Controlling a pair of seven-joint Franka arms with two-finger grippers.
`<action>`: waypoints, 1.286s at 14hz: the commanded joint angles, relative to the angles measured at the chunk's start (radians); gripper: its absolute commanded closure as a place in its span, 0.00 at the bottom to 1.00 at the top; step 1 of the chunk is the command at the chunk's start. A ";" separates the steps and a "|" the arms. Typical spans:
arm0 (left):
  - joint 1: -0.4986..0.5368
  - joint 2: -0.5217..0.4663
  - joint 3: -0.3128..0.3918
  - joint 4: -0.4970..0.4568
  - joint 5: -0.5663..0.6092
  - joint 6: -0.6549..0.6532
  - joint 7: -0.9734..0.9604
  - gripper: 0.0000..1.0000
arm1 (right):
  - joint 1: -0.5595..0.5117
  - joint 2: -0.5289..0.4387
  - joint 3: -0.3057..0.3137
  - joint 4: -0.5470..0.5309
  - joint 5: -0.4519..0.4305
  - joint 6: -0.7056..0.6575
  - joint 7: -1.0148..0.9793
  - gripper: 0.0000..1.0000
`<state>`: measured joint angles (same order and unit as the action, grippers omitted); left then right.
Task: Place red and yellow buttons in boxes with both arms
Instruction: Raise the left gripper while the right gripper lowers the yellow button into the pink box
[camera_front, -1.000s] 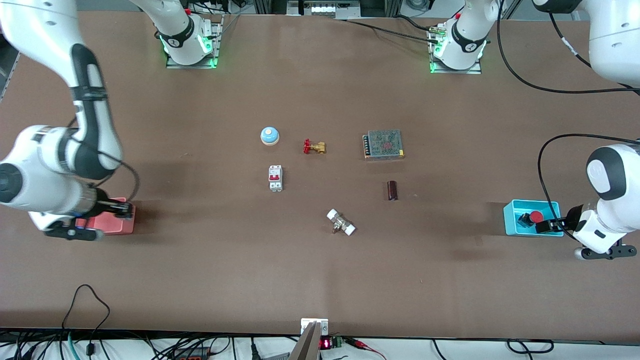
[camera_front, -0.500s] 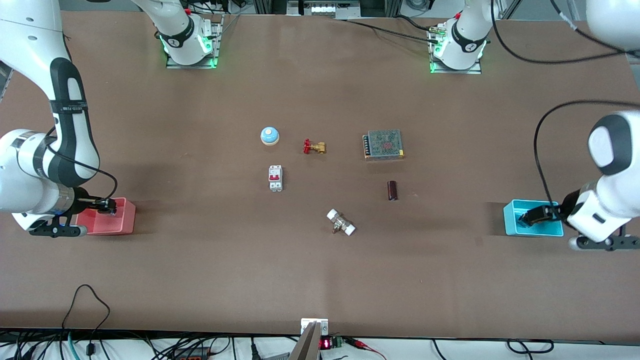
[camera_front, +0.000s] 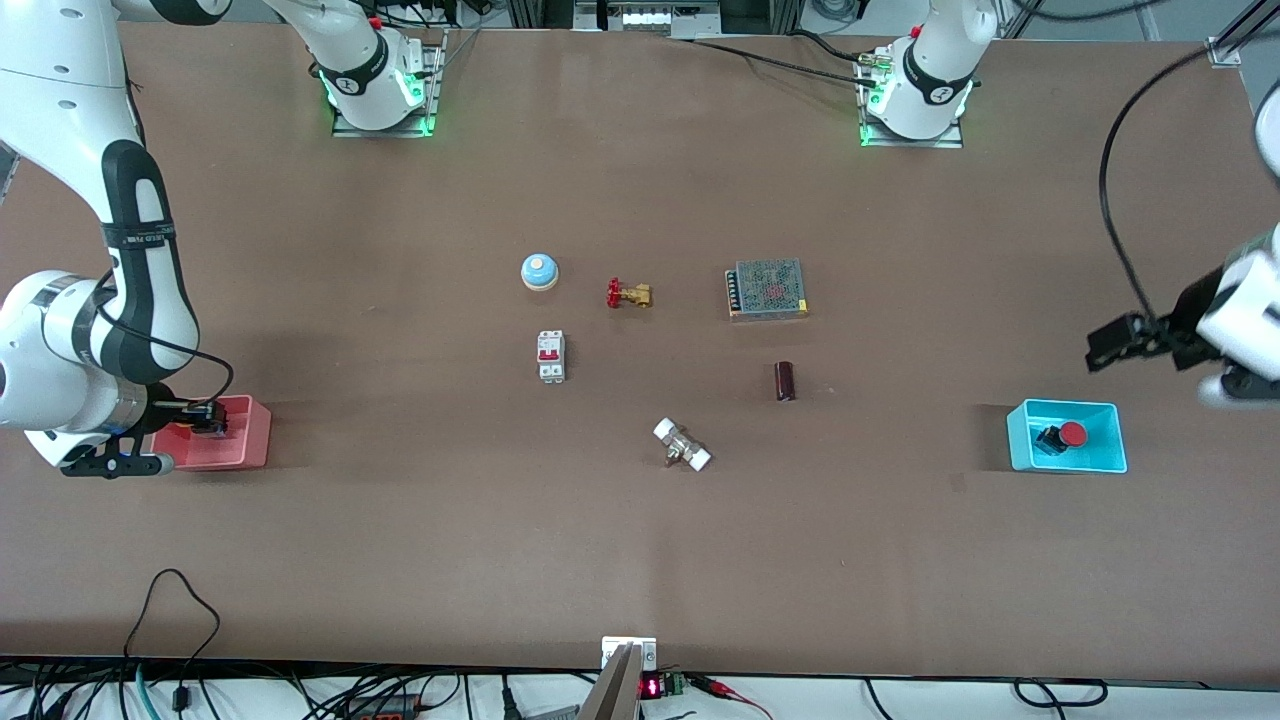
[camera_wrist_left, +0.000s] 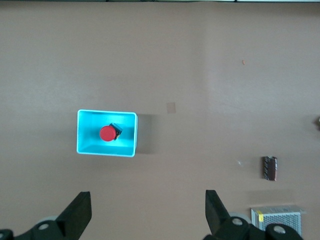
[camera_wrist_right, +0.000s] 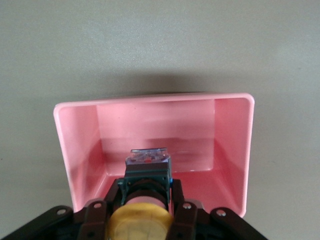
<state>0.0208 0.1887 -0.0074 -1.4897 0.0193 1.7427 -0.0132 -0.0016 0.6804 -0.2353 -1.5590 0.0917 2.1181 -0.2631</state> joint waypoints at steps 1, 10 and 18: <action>0.007 -0.123 -0.019 -0.128 0.008 0.014 -0.007 0.00 | -0.020 0.027 0.013 0.028 0.008 0.003 -0.019 0.62; 0.010 -0.313 -0.043 -0.337 -0.029 0.134 0.018 0.00 | -0.021 0.067 0.013 0.027 0.010 0.071 -0.022 0.58; 0.018 -0.284 -0.037 -0.143 -0.030 -0.067 0.018 0.00 | -0.021 -0.011 0.021 0.028 0.016 0.013 -0.015 0.00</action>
<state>0.0302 -0.1149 -0.0413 -1.6918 0.0020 1.7276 -0.0118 -0.0100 0.7266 -0.2335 -1.5234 0.0947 2.1748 -0.2640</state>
